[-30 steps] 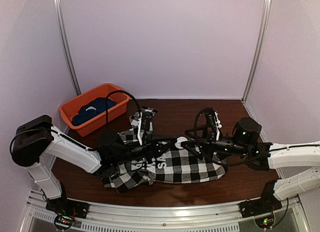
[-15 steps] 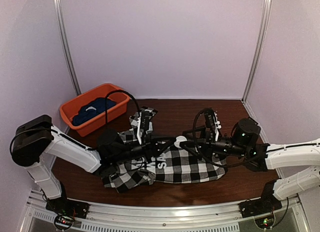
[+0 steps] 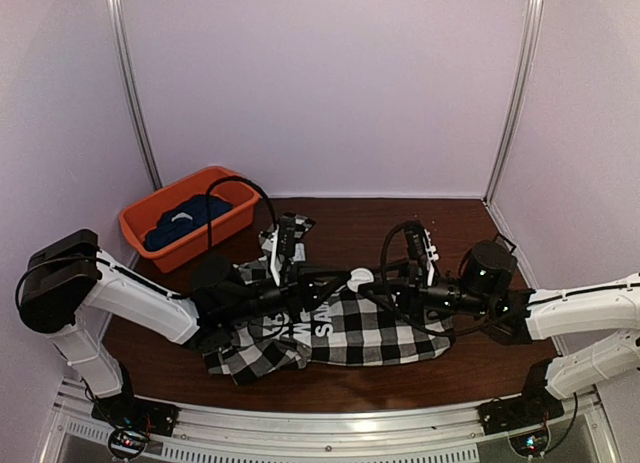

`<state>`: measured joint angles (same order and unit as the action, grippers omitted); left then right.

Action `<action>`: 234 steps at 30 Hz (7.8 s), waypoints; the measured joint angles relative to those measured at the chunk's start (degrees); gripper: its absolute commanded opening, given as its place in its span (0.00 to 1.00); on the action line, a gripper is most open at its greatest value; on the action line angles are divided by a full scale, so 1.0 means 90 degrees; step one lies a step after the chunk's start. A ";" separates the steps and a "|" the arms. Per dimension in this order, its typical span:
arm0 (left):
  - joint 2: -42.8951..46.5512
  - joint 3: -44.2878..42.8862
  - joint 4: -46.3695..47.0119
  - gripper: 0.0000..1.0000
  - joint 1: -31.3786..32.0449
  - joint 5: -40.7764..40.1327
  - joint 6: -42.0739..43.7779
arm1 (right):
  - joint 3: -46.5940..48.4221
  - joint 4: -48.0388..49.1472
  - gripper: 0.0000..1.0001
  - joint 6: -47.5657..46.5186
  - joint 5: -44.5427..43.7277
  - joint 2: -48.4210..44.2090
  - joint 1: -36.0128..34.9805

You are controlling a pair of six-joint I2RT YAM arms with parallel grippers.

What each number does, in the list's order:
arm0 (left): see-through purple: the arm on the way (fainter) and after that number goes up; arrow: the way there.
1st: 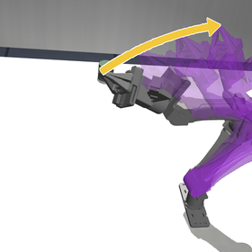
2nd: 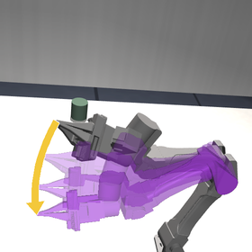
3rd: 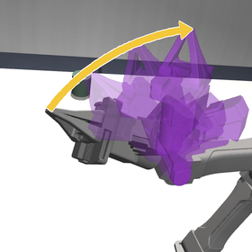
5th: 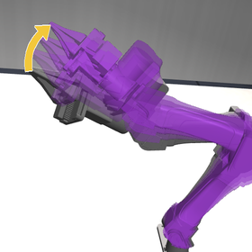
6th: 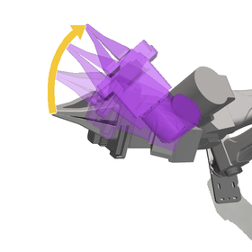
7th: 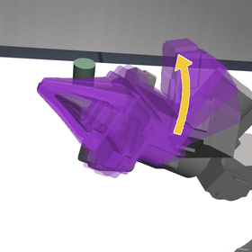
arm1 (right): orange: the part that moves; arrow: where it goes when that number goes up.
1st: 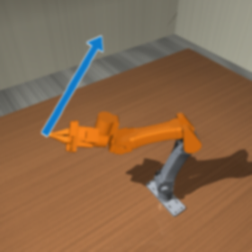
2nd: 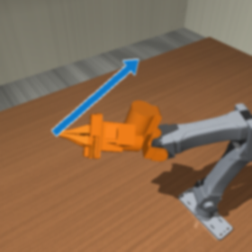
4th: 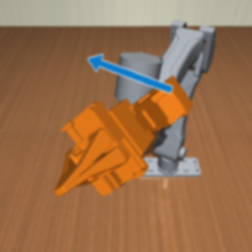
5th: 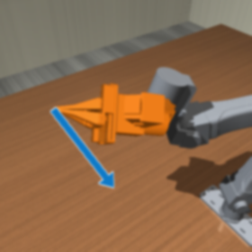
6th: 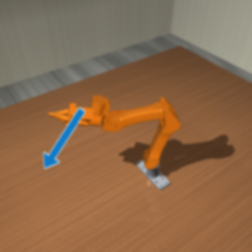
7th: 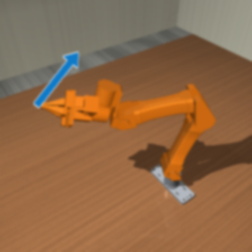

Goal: Pin the brooch onto the clothing
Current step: Pass from the left arm to the right, then pass from the right arm to the left, then pass from the left arm to the right

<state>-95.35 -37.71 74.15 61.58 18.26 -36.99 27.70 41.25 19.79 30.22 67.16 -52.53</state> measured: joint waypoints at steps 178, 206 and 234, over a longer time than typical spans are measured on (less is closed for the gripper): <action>0.0967 -0.1044 -0.3565 0.00 -0.1010 0.2800 0.1112 | 0.0408 -0.2552 0.78 -0.0695 -0.1693 -0.1341 -0.0517; 0.1324 -0.0950 -0.3228 0.00 -0.1071 0.2756 0.1020 | -0.0403 -0.2259 0.83 -0.0228 -0.3519 -0.2237 -0.0517; 0.1566 -0.0848 -0.3092 0.00 -0.1355 0.2606 0.0746 | 0.1081 -0.3672 0.86 -0.0733 -0.4114 -0.1829 -0.0517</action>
<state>-81.25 -45.34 46.33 49.39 41.71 -30.28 37.43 8.21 13.19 -6.81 50.70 -57.19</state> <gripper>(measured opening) 0.023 0.854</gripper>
